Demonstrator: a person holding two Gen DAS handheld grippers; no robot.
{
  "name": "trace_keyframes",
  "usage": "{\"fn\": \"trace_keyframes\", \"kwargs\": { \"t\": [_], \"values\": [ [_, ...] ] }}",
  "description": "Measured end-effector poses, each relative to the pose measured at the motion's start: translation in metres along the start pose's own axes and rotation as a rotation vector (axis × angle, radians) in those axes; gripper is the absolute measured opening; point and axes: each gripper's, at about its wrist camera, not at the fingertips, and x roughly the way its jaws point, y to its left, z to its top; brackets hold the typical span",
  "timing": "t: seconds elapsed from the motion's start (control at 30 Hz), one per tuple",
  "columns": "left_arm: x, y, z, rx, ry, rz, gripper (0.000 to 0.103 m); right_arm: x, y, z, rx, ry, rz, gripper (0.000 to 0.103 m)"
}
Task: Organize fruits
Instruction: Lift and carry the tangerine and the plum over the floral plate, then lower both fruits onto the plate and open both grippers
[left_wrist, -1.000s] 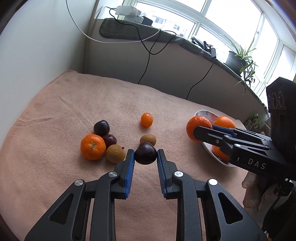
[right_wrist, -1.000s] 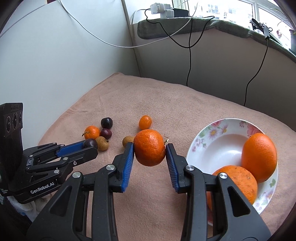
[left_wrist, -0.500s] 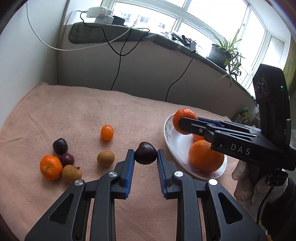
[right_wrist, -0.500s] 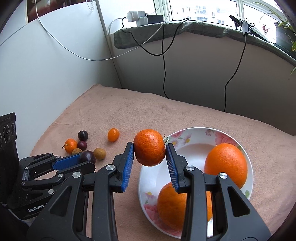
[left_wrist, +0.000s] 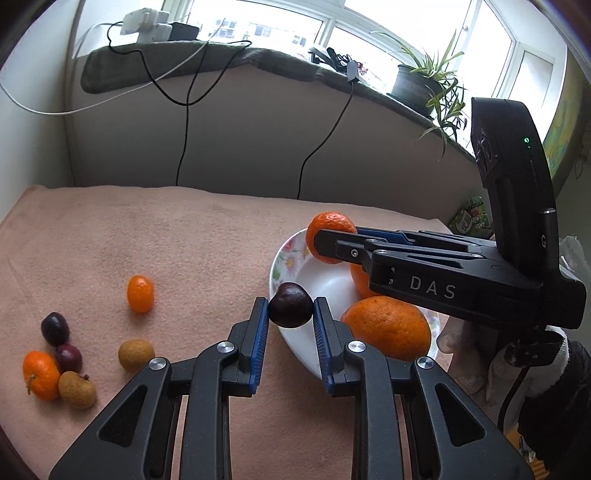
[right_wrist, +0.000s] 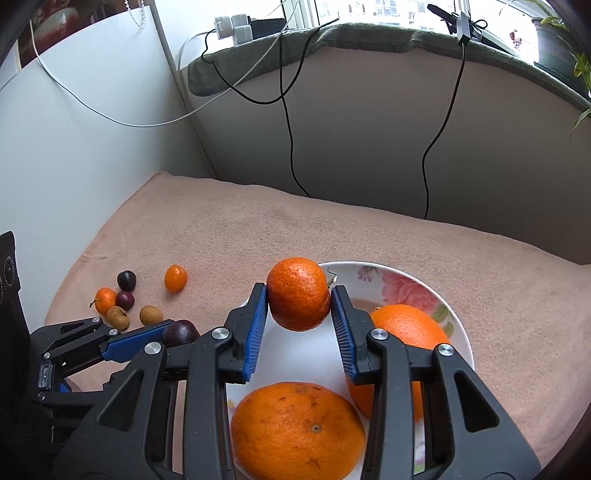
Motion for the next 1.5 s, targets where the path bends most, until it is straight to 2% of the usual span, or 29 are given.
{"fn": "trace_keyframes", "kwargs": {
  "t": [0.4, 0.83, 0.87, 0.9, 0.97, 1.03, 1.1, 1.17, 1.23, 1.37, 1.43, 1.5],
  "values": [
    [0.023, -0.011, 0.008, 0.020, 0.025, -0.004, 0.023, 0.013, -0.004, 0.010, -0.009, 0.021, -0.002, 0.037],
    [0.022, -0.012, 0.008, 0.016, 0.028, -0.012, 0.023, 0.010, -0.002, 0.006, -0.012, 0.015, -0.018, 0.038],
    [0.022, -0.012, 0.008, 0.013, 0.030, -0.012, 0.024, 0.010, -0.002, 0.006, -0.011, 0.016, -0.020, 0.038],
    [0.022, -0.011, 0.007, 0.010, 0.033, -0.015, 0.029, 0.010, -0.002, 0.006, -0.011, 0.015, -0.022, 0.039],
    [0.020, -0.011, 0.007, 0.002, 0.025, -0.022, 0.039, 0.008, -0.002, 0.006, -0.008, 0.005, -0.021, 0.043],
    [0.018, -0.013, 0.008, 0.002, 0.017, -0.023, 0.048, 0.004, -0.002, 0.008, -0.006, -0.011, -0.020, 0.053],
    [0.016, -0.013, 0.008, 0.004, 0.014, -0.018, 0.054, 0.001, -0.001, 0.009, -0.007, -0.021, -0.024, 0.057],
    [0.016, -0.014, 0.007, 0.006, 0.017, -0.019, 0.055, -0.001, -0.001, 0.010, -0.006, -0.028, -0.023, 0.061],
    [0.015, -0.014, 0.006, 0.010, 0.017, -0.012, 0.064, -0.004, 0.000, 0.011, -0.004, -0.042, -0.026, 0.071],
    [0.010, -0.017, 0.005, 0.014, 0.008, -0.007, 0.069, -0.010, 0.002, 0.013, -0.005, -0.063, -0.034, 0.077],
    [0.008, -0.017, 0.005, 0.016, 0.003, 0.004, 0.071, -0.013, 0.002, 0.014, -0.004, -0.070, -0.041, 0.084],
    [0.006, -0.018, 0.004, 0.018, 0.001, 0.013, 0.071, -0.015, 0.003, 0.014, 0.002, -0.075, -0.040, 0.085]
  ]
}}
